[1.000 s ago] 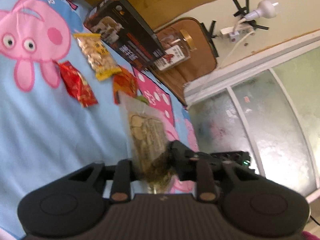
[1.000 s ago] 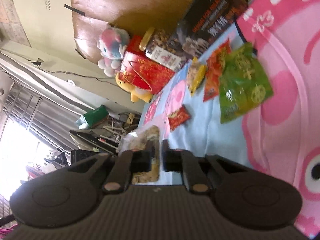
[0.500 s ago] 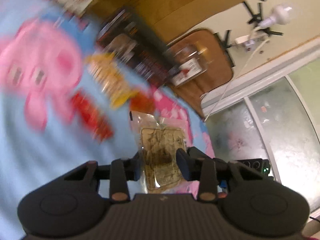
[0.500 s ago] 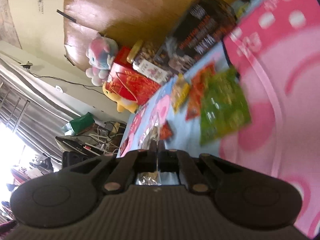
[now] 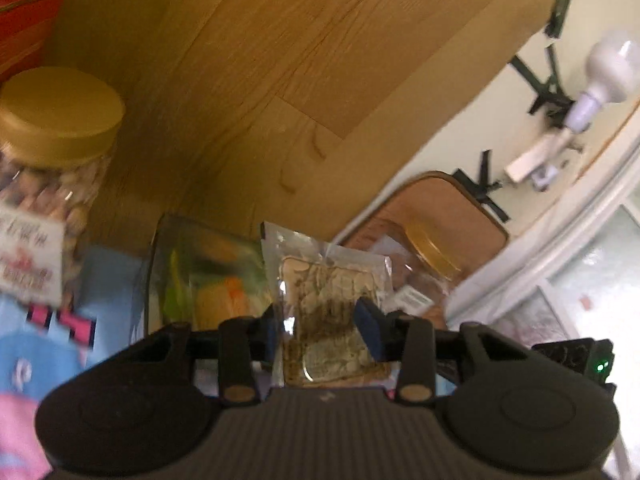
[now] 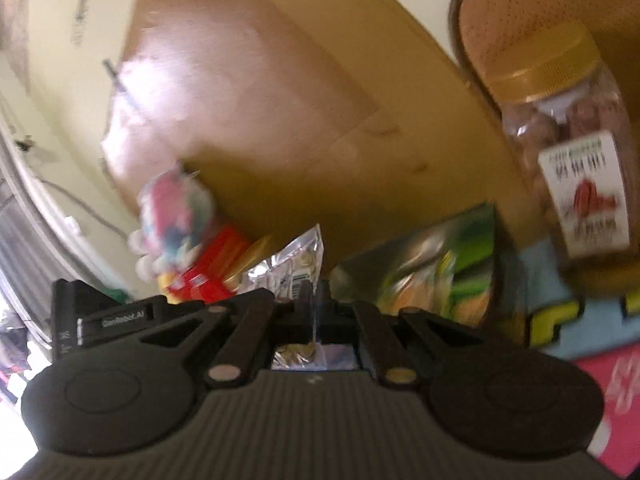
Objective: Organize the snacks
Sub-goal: 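Carry the sunflower seed bag into the black box with the left tool and release, then grasp the yellow-labelled peanut bag with the right tool and lift it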
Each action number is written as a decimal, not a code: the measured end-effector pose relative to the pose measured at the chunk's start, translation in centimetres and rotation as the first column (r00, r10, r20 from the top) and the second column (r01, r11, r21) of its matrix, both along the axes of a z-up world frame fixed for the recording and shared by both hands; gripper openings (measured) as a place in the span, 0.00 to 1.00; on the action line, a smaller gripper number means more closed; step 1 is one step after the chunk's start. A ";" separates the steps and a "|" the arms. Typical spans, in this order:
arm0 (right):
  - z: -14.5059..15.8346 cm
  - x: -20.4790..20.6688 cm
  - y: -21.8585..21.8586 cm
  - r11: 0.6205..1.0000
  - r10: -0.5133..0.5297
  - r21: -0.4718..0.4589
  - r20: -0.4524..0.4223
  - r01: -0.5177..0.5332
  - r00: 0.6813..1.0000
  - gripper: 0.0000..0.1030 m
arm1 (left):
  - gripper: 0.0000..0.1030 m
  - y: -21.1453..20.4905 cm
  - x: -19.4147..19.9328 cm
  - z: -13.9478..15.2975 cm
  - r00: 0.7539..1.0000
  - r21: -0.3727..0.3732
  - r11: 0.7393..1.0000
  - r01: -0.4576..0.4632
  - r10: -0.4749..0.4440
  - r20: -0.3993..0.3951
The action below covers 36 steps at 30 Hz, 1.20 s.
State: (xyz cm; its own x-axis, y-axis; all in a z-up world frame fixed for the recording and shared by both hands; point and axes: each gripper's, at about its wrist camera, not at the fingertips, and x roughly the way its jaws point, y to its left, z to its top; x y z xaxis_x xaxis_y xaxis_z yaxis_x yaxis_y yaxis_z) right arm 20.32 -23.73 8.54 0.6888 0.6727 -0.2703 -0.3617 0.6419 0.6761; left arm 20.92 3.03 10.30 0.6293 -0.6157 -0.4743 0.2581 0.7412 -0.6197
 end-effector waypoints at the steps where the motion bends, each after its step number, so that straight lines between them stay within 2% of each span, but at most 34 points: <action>1: -0.2 0.7 -0.2 1.000 -0.006 -0.005 -0.005 0.006 1.000 0.04 | 0.36 -0.5 0.7 -0.2 1.000 0.006 1.000 0.000 0.000 -0.001; 4: -1.1 2.3 -0.6 0.999 -0.033 -0.033 -0.014 0.033 0.999 0.04 | 0.37 -1.2 2.3 -1.2 1.000 0.025 1.000 -0.002 0.003 -0.005; 7: -2.0 3.1 -0.7 0.994 -0.067 -0.088 -0.013 0.066 0.998 0.07 | 0.39 -2.4 4.1 -2.4 0.999 0.052 0.999 0.000 0.002 -0.044; 10: -2.6 2.7 0.0 0.963 -0.141 -0.229 0.025 0.143 0.990 0.11 | 0.46 -3.9 4.7 -3.5 0.998 0.119 0.993 0.006 0.001 -0.060; 11: -2.8 2.4 0.3 0.951 -0.164 -0.260 0.043 0.169 0.986 0.13 | 0.52 -4.3 4.6 -3.7 0.998 0.158 0.987 -0.007 0.016 -0.059; 12: -3.0 2.0 0.5 0.941 -0.180 -0.280 0.059 0.189 0.982 0.19 | 0.53 -4.4 4.3 -3.7 0.998 0.180 0.983 -0.016 0.026 -0.055; 14: -3.0 1.0 0.7 0.925 -0.218 -0.296 0.099 0.238 0.971 0.27 | 0.53 -4.1 3.9 -3.7 0.998 0.186 0.983 -0.016 0.027 -0.058; 16: -2.6 -0.4 0.6 0.918 -0.245 -0.284 0.147 0.278 0.958 0.27 | 0.53 -3.2 2.9 -3.0 0.999 0.171 0.985 -0.023 0.030 -0.040; 18: -2.1 -1.8 0.2 0.923 -0.253 -0.257 0.158 0.287 0.954 0.27 | 0.53 -1.7 1.6 -2.0 0.999 0.157 0.987 -0.035 0.040 -0.026; 20: -1.6 -3.8 -0.5 0.953 -0.199 -0.199 0.148 0.227 0.969 0.27 | 0.53 0.2 -0.4 -1.2 0.999 0.115 0.993 -0.038 0.039 -0.007; 22: -2.1 -5.6 0.0 0.979 -0.070 -0.182 0.119 0.091 0.990 0.27 | 0.54 2.4 -3.1 -1.2 0.999 0.096 0.994 -0.052 0.053 -0.009; 24: -3.5 -6.5 1.7 0.975 0.094 -0.204 0.040 -0.084 0.995 0.27 | 0.54 4.3 -5.5 -2.3 0.996 0.067 0.995 -0.075 0.078 -0.043; 26: -5.3 -6.7 4.3 0.948 0.171 -0.266 -0.040 -0.176 0.984 0.29 | 0.54 6.0 -7.6 -4.4 0.988 0.017 0.995 -0.095 0.097 -0.124; 28: -6.6 -6.6 7.0 0.912 0.206 -0.343 -0.092 -0.225 0.974 0.39 | 0.54 7.6 -9.7 -6.2 0.976 -0.035 0.992 -0.124 0.115 -0.187; 29: -7.2 -6.6 8.3 0.892 0.231 -0.374 -0.109 -0.255 0.967 0.48 | 0.54 8.4 -11.0 -7.1 0.969 -0.061 0.988 -0.145 0.129 -0.213; 30: -7.5 -6.7 9.5 0.871 0.248 -0.410 -0.113 -0.272 0.962 0.52 | 0.54 9.2 -12.1 -7.7 0.964 -0.080 0.984 -0.161 0.140 -0.225; 32: -7.8 -7.5 11.6 0.812 0.283 -0.509 -0.083 -0.285 0.955 0.55 | 0.54 10.2 -13.8 -8.5 0.958 -0.104 0.976 -0.191 0.162 -0.236; 34: -7.7 -8.8 13.5 0.730 0.297 -0.641 -0.016 -0.238 0.955 0.52 | 0.54 11.6 -15.6 -8.9 0.953 -0.123 0.969 -0.216 0.181 -0.243; 35: -7.6 -9.2 14.1 0.706 0.295 -0.674 0.000 -0.217 0.956 0.46 | 0.54 12.0 -16.3 -8.9 0.951 -0.131 0.965 -0.226 0.189 -0.245; 36: -7.4 -9.7 14.4 0.702 0.294 -0.679 0.002 -0.215 0.956 0.39 | 0.54 12.5 -17.1 -9.0 0.949 -0.140 0.962 -0.234 0.195 -0.247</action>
State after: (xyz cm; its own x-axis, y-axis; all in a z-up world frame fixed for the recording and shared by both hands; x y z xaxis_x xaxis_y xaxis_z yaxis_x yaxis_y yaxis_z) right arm 10.64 -9.34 1.14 0.5683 0.4995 -0.6538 -0.6197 0.7826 0.0592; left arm 3.85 15.54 1.32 0.6421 -0.5598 -0.5238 -0.0587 0.6454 -0.7616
